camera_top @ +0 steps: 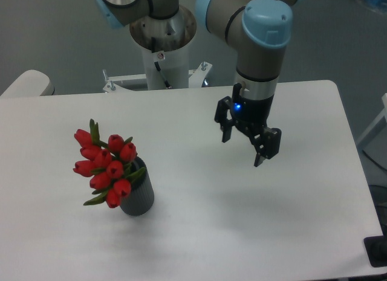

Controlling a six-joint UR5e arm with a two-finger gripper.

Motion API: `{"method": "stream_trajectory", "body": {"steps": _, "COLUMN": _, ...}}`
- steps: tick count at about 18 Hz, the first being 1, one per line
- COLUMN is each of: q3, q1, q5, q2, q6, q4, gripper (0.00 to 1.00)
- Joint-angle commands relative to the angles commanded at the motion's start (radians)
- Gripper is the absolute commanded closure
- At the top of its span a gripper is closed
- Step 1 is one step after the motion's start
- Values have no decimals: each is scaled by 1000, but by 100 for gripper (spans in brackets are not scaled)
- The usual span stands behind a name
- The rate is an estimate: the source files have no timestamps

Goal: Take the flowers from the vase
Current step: 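Open the gripper and move it toward the red tulips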

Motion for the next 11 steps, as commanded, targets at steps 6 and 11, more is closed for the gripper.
{"method": "stream_trajectory", "body": {"steps": 6, "q3": 7, "q1": 6, "q5": -72, "q2": 6, "q6": -100, "q4": 6, "gripper": 0}}
{"method": "stream_trajectory", "body": {"steps": 11, "q3": 9, "q1": 17, "q5": -74, "q2": 6, "q6": -114, "q4": 8, "gripper": 0}}
